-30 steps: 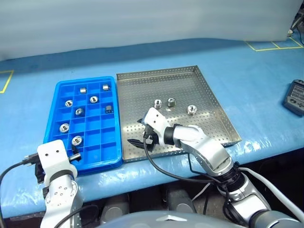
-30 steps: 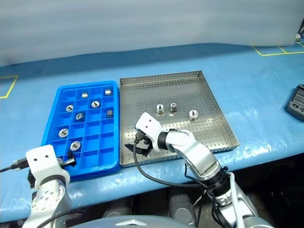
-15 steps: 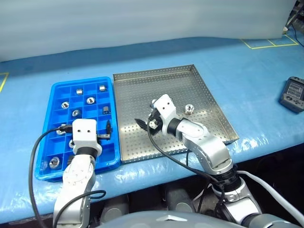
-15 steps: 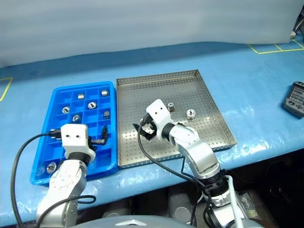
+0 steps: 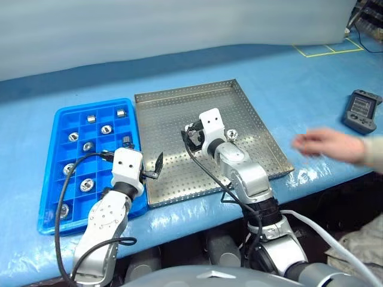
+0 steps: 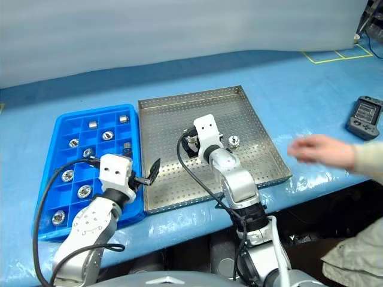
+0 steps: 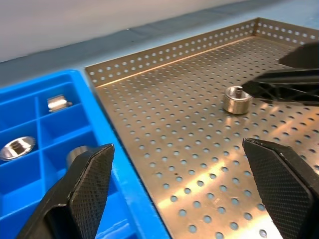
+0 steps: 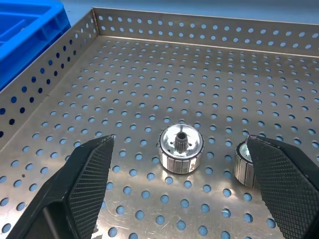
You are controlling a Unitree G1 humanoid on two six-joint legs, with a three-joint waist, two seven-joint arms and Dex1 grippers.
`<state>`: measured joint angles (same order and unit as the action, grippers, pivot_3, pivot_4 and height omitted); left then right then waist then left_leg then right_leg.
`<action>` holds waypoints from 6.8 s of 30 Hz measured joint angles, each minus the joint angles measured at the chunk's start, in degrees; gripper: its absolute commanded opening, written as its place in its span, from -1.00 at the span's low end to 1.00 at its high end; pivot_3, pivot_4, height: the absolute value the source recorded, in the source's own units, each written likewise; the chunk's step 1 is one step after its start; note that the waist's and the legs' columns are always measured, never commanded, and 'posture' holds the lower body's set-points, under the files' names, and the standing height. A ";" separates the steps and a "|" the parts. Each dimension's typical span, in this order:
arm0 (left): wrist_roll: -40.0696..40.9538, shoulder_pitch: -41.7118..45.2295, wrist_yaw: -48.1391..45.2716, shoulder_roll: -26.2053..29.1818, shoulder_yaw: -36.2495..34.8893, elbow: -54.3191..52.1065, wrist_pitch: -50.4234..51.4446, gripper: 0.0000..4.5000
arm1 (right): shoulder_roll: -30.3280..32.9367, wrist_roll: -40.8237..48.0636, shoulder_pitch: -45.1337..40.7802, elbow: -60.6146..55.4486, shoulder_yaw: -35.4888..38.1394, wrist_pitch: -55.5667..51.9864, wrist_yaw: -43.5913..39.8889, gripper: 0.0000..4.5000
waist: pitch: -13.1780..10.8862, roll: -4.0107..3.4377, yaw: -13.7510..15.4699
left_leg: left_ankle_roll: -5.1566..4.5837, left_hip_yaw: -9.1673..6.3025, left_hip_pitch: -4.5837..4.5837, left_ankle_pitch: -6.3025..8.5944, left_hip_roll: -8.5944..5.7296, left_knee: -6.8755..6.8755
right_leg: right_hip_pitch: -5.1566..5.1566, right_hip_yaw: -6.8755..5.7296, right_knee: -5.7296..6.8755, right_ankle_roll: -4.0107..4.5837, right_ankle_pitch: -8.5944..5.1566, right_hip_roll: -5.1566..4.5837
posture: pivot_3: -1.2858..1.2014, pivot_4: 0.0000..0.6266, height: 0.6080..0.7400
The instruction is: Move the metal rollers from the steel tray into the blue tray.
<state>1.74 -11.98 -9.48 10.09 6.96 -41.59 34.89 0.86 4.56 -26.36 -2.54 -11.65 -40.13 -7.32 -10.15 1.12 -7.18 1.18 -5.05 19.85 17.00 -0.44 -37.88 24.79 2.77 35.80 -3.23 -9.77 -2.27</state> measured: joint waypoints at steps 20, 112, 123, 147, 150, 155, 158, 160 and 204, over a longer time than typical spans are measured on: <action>5.23 -0.89 -2.85 0.48 1.68 0.00 1.13 0.99 | -3.22 -1.95 -4.04 11.73 -0.10 5.00 -0.53 1.00 | -0.01 -0.03 0.29 | -0.02 0.00 0.00 0.01 0.00 0.00 | 0.00 0.00 0.01 0.00 0.00 0.00 | -0.04 -0.52 1.00; 7.40 -6.38 -3.05 3.79 -2.77 0.04 -2.57 1.00 | 4.18 4.96 -1.71 -15.90 1.13 -26.88 -3.30 -0.26 | -0.02 -0.08 -0.34 | -0.05 0.08 0.24 0.03 0.09 0.08 | 0.38 0.09 0.02 0.02 -0.04 0.12 | 0.00 -0.52 1.00; 8.40 -10.32 0.65 0.04 -8.54 -2.70 -2.81 1.00 | -1.92 1.81 -9.33 -2.47 -8.49 -3.93 -7.95 -0.26 | -0.02 -0.09 2.53 | -0.04 0.01 0.61 0.02 0.07 0.05 | 0.75 0.03 0.01 -0.01 0.27 0.07 | 0.09 -0.52 1.00; 7.40 -20.37 8.21 -4.89 -11.64 -10.45 -2.81 1.00 | -8.86 2.55 -14.15 24.58 -14.36 12.34 -21.22 -0.26 | 0.02 -0.12 7.39 | 0.03 -0.22 0.56 -0.01 0.08 0.04 | 0.64 -0.24 0.09 0.20 -0.08 0.06 | 0.22 -0.52 1.00; 7.38 -19.71 8.22 -4.88 -11.13 -10.45 -2.80 1.00 | -8.92 2.65 -14.61 26.24 -14.40 13.95 -22.12 -0.26 | 0.03 -0.12 7.35 | 0.03 -0.21 0.48 -0.02 0.08 0.04 | 0.57 -0.23 0.11 0.20 -0.08 0.07 | 0.23 -0.52 1.00; 7.27 -20.15 8.54 -5.02 -10.88 -10.45 -2.81 1.00 | -8.98 2.79 -15.83 28.88 -14.37 15.93 -22.88 -0.26 | 0.04 -0.15 7.33 | 0.03 -0.20 0.26 -0.01 0.10 0.09 | 0.43 -0.23 0.20 0.25 -0.10 0.10 | 0.27 -0.52 1.00; 7.15 -21.86 9.22 -5.55 -10.90 -10.72 -2.96 1.00 | -8.99 2.72 -16.80 31.30 -14.48 17.67 -23.21 -0.26 | 0.04 -0.15 7.41 | 0.02 -0.22 -0.13 -0.01 0.11 0.18 | 0.06 -0.24 0.20 0.31 -0.15 0.10 | 0.29 -0.52 1.00; 7.12 -22.87 9.50 -5.76 -10.91 -10.92 -3.16 1.00 | -8.99 2.64 -17.50 32.76 -14.51 18.68 -23.45 -0.26 | 0.04 -0.16 7.44 | 0.01 -0.24 -0.26 -0.01 0.12 0.18 | -0.07 -0.27 0.20 0.33 -0.17 0.11 | 0.29 -0.52 1.00; 5.13 -28.54 10.33 -8.77 -9.55 -10.67 -9.31 1.00 | -9.16 2.53 -23.98 41.31 -13.89 23.23 -23.46 0.17 | 0.05 -0.18 11.00 | 0.21 -0.61 0.42 -0.11 0.13 0.20 | 0.51 -0.58 0.21 0.42 -0.19 0.16 | 0.35 -0.52 1.00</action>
<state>6.87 -40.52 0.85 1.31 -2.59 -52.26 25.58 -8.31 7.09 -50.34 38.77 -25.54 -16.90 -30.78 -10.09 0.94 3.81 1.39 -5.67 20.27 16.89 -0.31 -37.67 25.30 2.19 36.00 -2.82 -9.96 -2.11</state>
